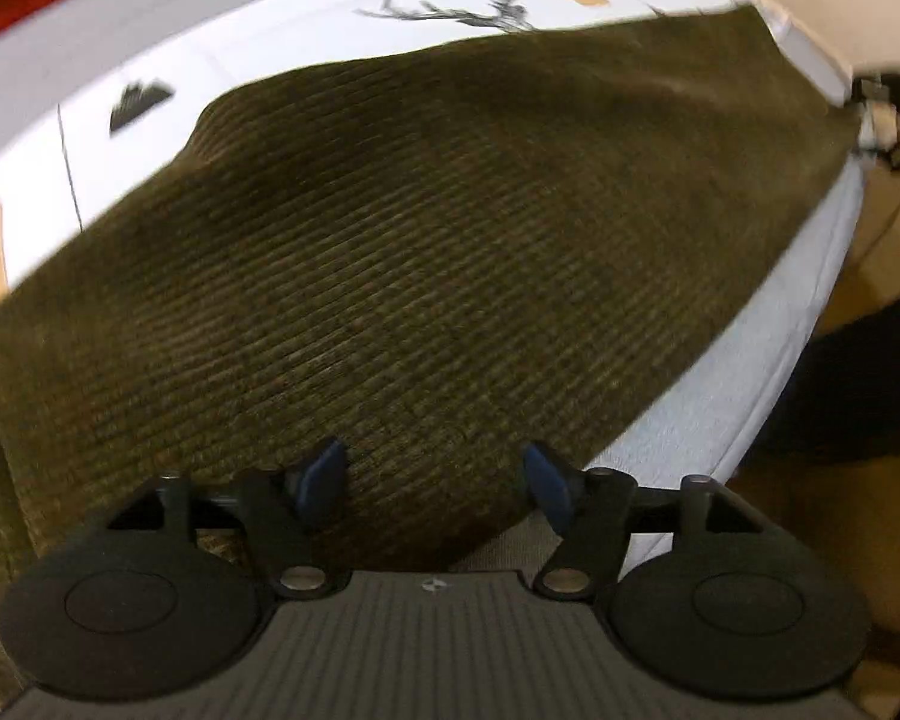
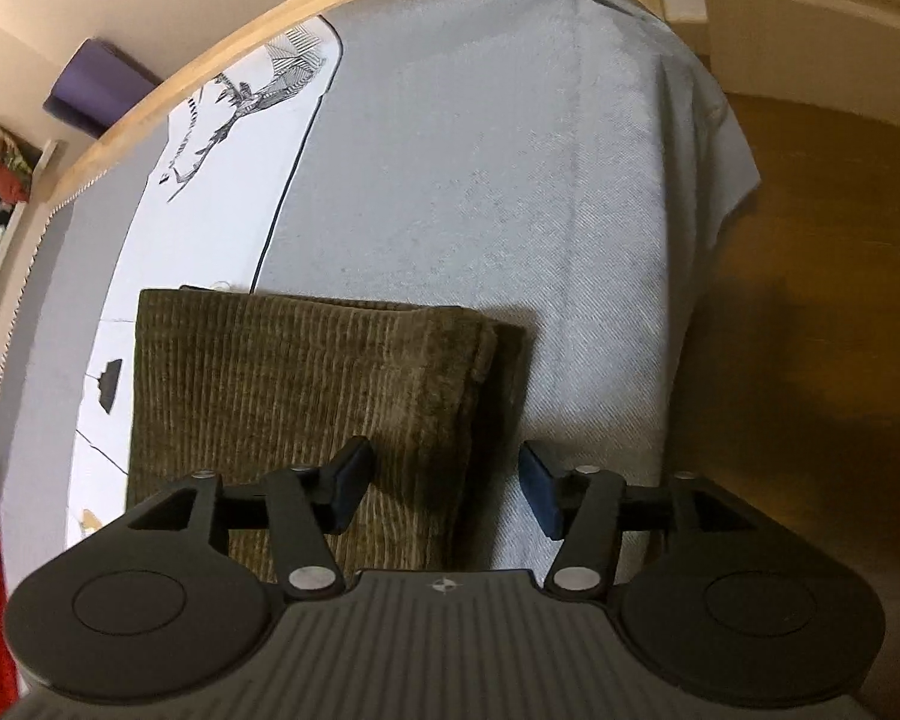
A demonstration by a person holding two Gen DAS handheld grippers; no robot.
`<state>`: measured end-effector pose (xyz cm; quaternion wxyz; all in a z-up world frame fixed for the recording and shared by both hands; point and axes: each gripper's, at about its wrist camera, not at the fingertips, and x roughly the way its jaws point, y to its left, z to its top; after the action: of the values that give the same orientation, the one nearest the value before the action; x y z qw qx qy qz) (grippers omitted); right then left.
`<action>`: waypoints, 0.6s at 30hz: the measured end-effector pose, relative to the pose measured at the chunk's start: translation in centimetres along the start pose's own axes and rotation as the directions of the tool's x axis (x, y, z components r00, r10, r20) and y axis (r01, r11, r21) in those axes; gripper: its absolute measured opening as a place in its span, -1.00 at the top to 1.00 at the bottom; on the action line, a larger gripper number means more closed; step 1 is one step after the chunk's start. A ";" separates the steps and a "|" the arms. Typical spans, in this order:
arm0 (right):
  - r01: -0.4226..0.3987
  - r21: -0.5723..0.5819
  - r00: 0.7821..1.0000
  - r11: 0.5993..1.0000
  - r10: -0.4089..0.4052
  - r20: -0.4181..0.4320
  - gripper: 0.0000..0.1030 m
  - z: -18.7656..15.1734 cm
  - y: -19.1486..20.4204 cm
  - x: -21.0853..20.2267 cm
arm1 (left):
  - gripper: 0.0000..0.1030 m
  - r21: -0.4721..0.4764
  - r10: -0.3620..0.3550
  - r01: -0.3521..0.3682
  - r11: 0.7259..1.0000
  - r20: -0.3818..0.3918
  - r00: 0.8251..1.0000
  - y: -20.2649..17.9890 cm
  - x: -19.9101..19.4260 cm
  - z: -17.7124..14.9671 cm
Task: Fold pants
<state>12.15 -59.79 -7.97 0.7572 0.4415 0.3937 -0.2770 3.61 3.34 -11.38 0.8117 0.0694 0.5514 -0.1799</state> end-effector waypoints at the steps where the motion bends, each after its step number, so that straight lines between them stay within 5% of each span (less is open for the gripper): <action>1: 0.013 -0.026 1.000 1.000 -0.012 0.010 -0.08 -0.1 0.3 0.1 | -0.41 -0.029 -0.018 0.017 0.999 -0.007 1.000 0.5 0.0 -0.2; 3: 0.043 -0.065 0.999 0.997 -0.041 0.035 0.07 -0.2 1.0 0.3 | -0.42 -0.025 -0.022 0.022 0.999 -0.012 1.000 0.6 0.0 -0.4; 5: 0.070 -0.083 0.996 0.994 -0.066 0.052 0.49 -0.2 1.2 0.5 | -0.45 0.001 -0.008 0.008 1.000 -0.016 1.000 0.0 0.1 -0.5; 7: 0.052 -0.063 0.997 0.997 -0.049 0.052 0.66 -0.1 1.0 0.4 | -0.46 0.021 0.000 0.000 1.000 -0.014 1.000 -0.5 0.0 -0.6; 13: 0.029 -0.111 0.986 0.993 -0.010 0.167 0.73 -1.3 3.1 -3.0 | -0.51 0.021 -0.002 0.003 1.000 -0.012 1.000 -0.2 -0.1 0.3; 16: 0.000 -0.296 0.958 0.955 0.085 0.274 0.74 -3.5 7.0 -7.0 | -0.51 0.008 -0.004 0.004 1.000 -0.007 1.000 -0.1 -0.3 0.3; 18: -0.016 -0.453 0.921 0.891 0.190 0.340 0.75 -6.5 10.3 -10.6 | -0.51 -0.010 -0.004 0.004 1.000 0.001 1.000 0.2 -0.5 0.3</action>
<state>12.12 -48.60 3.61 0.9124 0.2174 0.2694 -0.2184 3.82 3.56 -10.77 0.8120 0.0642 0.5519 -0.1786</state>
